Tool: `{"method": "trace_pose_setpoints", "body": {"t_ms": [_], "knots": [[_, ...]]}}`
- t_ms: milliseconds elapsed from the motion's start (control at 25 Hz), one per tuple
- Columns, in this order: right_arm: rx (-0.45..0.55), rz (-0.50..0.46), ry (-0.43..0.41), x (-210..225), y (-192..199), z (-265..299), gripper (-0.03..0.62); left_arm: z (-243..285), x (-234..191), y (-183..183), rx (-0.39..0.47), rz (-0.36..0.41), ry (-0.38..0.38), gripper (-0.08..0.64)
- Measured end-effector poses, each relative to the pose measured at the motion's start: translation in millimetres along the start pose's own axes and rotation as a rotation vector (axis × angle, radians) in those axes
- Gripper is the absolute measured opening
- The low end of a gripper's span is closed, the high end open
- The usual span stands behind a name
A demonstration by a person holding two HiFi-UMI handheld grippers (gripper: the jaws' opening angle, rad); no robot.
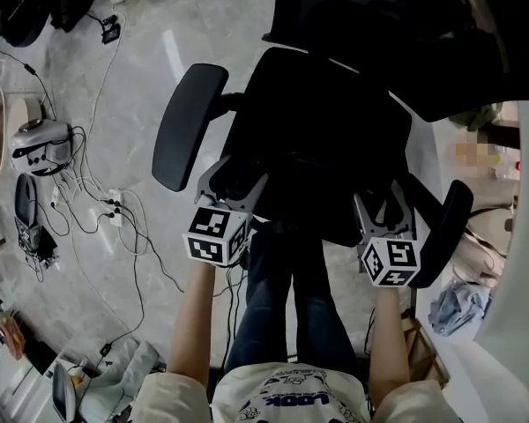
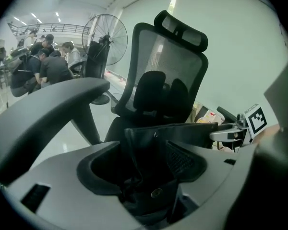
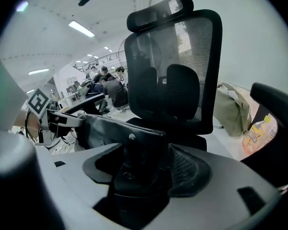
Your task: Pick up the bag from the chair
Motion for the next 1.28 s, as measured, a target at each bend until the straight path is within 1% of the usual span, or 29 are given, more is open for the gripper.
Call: {"method": "trace_pose_setpoints", "body": {"t_ms": [160, 280, 320, 480, 640, 720, 800, 1040, 1280], "knots": [[-0.001, -0.005, 0.002, 0.7, 7.2, 7.4, 0.277, 11.8, 3.2, 8.3, -0.019, 0.021, 0.053, 0.294], [0.005, -0.008, -0.003, -0.3, 10.6, 8.3, 0.240, 14.1, 4.8, 11.6, -0.011, 0.029, 0.059, 0.217], [0.008, -0.008, -0.004, -1.0, 11.4, 8.2, 0.220, 13.8, 4.5, 12.2, -0.004, 0.026, 0.062, 0.210], [0.022, 0.000, 0.006, -3.9, 13.9, 6.1, 0.190, 10.9, 1.4, 14.9, -0.001, 0.011, 0.091, 0.168], [0.028, -0.007, 0.033, -10.4, 14.7, -0.1, 0.153, 2.0, 4.1, 14.8, 0.001, 0.038, 0.105, 0.107], [0.026, -0.012, 0.045, -13.7, 14.6, -2.5, 0.138, -3.7, 7.2, 16.2, 0.003, 0.052, 0.104, 0.071], [0.023, -0.014, 0.053, -17.2, 14.6, -5.8, 0.130, -10.0, 10.0, 19.3, -0.001, 0.053, 0.099, 0.051], [0.033, -0.009, 0.069, -34.6, 13.0, -27.4, 0.120, -34.7, 15.3, 20.6, -0.003, 0.040, 0.093, 0.043], [0.068, 0.000, 0.101, -50.1, 2.0, -56.1, 0.115, -59.3, 23.8, 3.1, 0.031, 0.077, 0.104, 0.043]]}}
Point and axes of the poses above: the fingertips, and each gripper's own axes: z forward along the fingers, x to its right, y out of its underside, the point moved 5 cm from there along -z, backward along the fingers, and after that the axes turned 12 degrees about -y, right-handed, at the moved point
